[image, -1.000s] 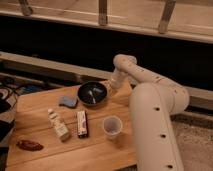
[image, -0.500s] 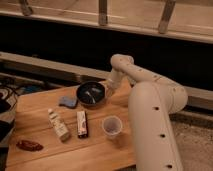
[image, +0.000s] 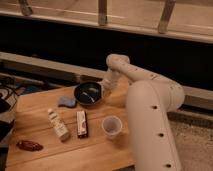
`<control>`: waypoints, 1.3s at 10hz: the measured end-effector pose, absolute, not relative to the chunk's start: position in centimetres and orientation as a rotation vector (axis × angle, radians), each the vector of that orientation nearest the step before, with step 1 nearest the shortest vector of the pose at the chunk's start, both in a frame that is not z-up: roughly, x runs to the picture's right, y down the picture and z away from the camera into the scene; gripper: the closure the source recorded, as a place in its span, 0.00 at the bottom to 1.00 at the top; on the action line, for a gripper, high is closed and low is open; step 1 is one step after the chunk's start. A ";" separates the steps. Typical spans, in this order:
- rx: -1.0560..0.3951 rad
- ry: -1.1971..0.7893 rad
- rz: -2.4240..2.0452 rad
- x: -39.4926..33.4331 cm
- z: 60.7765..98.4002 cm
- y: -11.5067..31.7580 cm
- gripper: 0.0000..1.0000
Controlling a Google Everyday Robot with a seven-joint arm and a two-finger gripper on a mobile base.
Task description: Push the ceramic bowl across the table
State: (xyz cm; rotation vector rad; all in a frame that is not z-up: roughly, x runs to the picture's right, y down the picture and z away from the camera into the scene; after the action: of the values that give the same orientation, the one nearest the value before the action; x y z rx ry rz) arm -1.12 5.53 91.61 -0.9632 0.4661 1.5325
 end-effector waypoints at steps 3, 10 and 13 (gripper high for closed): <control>-0.949 0.473 1.517 -2.1 90.4 5.7 1.00; -0.890 0.481 1.560 -0.1 88.3 6.1 1.00; -0.861 0.494 1.588 1.3 88.2 6.1 1.00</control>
State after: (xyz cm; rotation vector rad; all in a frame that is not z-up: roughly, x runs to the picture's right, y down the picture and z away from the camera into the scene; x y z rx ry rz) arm 1.29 6.15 88.23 -0.8612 0.4936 1.5879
